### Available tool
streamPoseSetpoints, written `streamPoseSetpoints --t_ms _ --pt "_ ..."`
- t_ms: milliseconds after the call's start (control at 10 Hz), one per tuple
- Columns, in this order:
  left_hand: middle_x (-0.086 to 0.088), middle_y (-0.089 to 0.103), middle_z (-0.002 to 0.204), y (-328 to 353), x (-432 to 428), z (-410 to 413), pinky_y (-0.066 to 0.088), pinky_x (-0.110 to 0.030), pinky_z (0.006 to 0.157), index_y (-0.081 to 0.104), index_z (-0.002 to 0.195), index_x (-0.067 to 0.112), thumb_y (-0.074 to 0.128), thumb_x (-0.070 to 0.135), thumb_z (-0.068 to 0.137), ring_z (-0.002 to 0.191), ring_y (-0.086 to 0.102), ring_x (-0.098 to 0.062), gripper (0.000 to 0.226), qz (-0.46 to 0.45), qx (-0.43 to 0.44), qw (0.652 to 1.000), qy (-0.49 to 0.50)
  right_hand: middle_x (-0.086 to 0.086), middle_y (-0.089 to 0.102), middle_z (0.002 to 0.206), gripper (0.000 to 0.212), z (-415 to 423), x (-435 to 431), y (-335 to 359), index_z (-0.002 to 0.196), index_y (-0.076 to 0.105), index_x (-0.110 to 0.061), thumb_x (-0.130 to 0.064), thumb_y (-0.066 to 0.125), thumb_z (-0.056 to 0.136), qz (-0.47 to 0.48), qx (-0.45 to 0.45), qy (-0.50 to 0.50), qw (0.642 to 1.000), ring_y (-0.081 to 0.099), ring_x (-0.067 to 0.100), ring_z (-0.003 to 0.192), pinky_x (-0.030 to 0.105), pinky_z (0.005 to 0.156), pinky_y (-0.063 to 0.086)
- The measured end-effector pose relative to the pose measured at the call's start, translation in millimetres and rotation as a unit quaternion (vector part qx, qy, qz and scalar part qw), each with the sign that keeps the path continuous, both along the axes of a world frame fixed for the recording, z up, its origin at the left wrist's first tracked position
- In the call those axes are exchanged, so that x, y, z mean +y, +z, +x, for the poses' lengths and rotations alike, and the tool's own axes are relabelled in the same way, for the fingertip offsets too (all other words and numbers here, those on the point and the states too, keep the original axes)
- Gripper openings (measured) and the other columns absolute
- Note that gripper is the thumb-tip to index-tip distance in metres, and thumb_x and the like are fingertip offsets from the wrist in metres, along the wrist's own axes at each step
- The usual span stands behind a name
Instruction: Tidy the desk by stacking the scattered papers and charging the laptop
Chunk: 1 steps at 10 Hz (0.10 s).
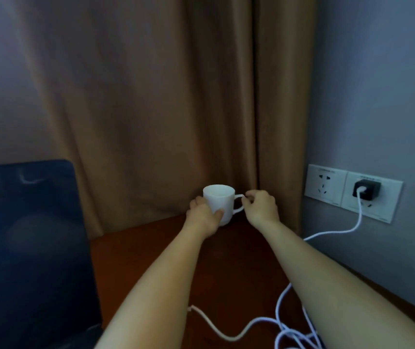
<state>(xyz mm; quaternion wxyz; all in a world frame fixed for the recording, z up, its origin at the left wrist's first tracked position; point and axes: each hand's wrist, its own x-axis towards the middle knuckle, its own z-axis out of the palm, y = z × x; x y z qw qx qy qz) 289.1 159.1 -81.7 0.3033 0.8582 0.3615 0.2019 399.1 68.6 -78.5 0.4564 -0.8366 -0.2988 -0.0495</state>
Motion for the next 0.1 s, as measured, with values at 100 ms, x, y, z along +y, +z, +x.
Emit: streamPoseSetpoints --t_ms 100 --pt "-0.020 0.021 0.153 14.8 -13.4 -36.1 0.029 -0.037 0.111 0.017 0.148 -0.001 0.044 0.039 0.099 0.139 0.028 -0.035 0.069 0.035 0.040 0.999 -0.005 0.011 0.066 0.111 0.024 -24.5 -18.7 8.5 0.109 0.067 -0.008 -0.020 0.052 0.094 -0.039 -0.004 0.027 0.999 0.059 0.030 0.105 0.027 0.075 0.042"
